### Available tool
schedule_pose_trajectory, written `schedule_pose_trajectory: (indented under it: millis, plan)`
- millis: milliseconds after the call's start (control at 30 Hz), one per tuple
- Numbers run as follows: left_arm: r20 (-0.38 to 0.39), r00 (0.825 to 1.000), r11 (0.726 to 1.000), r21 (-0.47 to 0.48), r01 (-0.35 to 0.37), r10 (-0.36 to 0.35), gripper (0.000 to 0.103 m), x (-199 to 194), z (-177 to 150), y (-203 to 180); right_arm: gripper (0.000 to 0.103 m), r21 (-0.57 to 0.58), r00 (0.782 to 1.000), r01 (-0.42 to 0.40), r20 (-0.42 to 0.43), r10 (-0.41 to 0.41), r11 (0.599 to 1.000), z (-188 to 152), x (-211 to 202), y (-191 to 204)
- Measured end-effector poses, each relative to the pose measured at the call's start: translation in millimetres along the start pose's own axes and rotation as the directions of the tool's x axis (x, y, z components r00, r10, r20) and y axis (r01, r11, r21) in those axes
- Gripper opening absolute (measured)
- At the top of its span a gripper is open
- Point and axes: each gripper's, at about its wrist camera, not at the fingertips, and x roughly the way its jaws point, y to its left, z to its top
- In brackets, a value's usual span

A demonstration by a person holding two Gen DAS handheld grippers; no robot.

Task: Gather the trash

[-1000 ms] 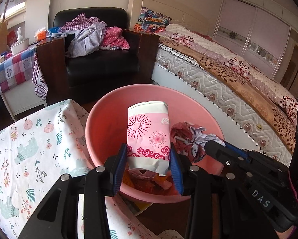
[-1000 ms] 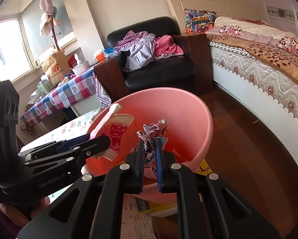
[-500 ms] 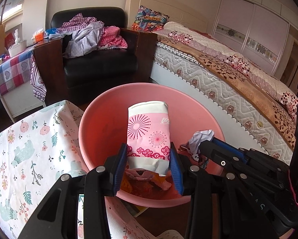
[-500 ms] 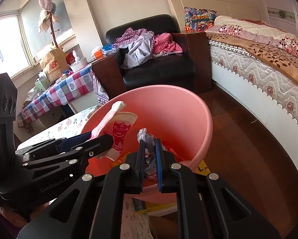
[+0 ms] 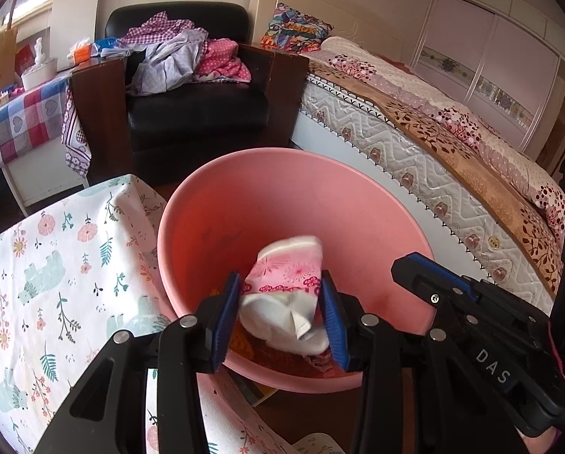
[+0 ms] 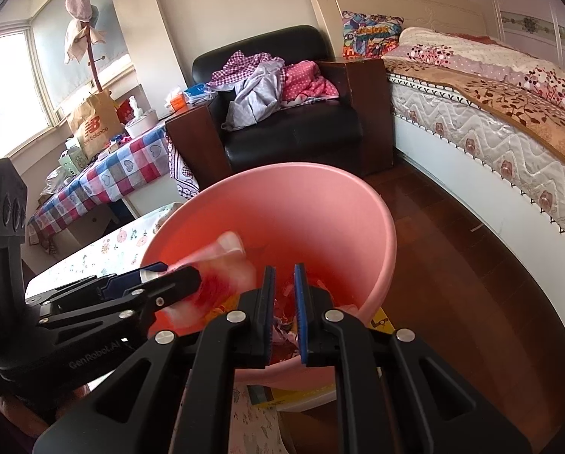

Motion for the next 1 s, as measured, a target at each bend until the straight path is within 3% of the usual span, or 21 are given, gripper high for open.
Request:
schedule_pose_trajectory:
  millis: [100,167,400,467,633,767,867,1000]
  plan:
    - [0.009,1.000,1.000,-0.003,0.006,-0.006,0.046,-4.0,-0.3,1.5,0.016,-0.003,1.000,-0.002,-0.009,0.002,1.000,-1.0,0.4,0.7]
    - [0.019,1.000,1.000,-0.003,0.013,-0.012,0.048,-7.3,0.4,0.5,0.034,-0.009,1.000,-0.005,-0.005,0.005,1.000,-1.3,-1.2,2.8]
    - [0.057,0.998,1.000,-0.022,0.015,-0.013,0.053,-25.5,4.6,0.7,0.038,-0.042,1.000,-0.005,0.009,0.006,0.999,-1.4,-12.8,11.5]
    - [0.070,0.997,0.999,-0.024,0.020,-0.019,0.055,-33.7,4.5,0.9,0.049,-0.046,1.000,-0.009,0.015,0.009,0.999,-2.1,-17.5,13.3]
    - [0.092,0.996,1.000,-0.011,0.019,-0.018,0.059,-53.8,1.6,-4.2,0.051,-0.067,1.000,-0.007,0.020,0.008,0.998,-7.6,-30.6,21.5]
    - [0.116,0.993,1.000,-0.014,0.016,-0.014,0.059,-72.6,-3.3,-7.8,0.053,-0.083,1.000,-0.004,0.024,0.006,0.997,-13.2,-43.5,30.1]
    - [0.135,0.991,1.000,-0.016,0.011,-0.009,0.059,-86.4,-8.7,-9.3,0.064,-0.097,0.999,-0.008,0.031,0.011,0.995,-17.8,-54.0,38.6]
    - [0.153,0.988,1.000,-0.014,0.002,0.000,0.060,-104.1,-16.7,-10.3,0.065,-0.126,0.999,0.002,0.046,0.003,0.992,-21.0,-66.7,52.5]
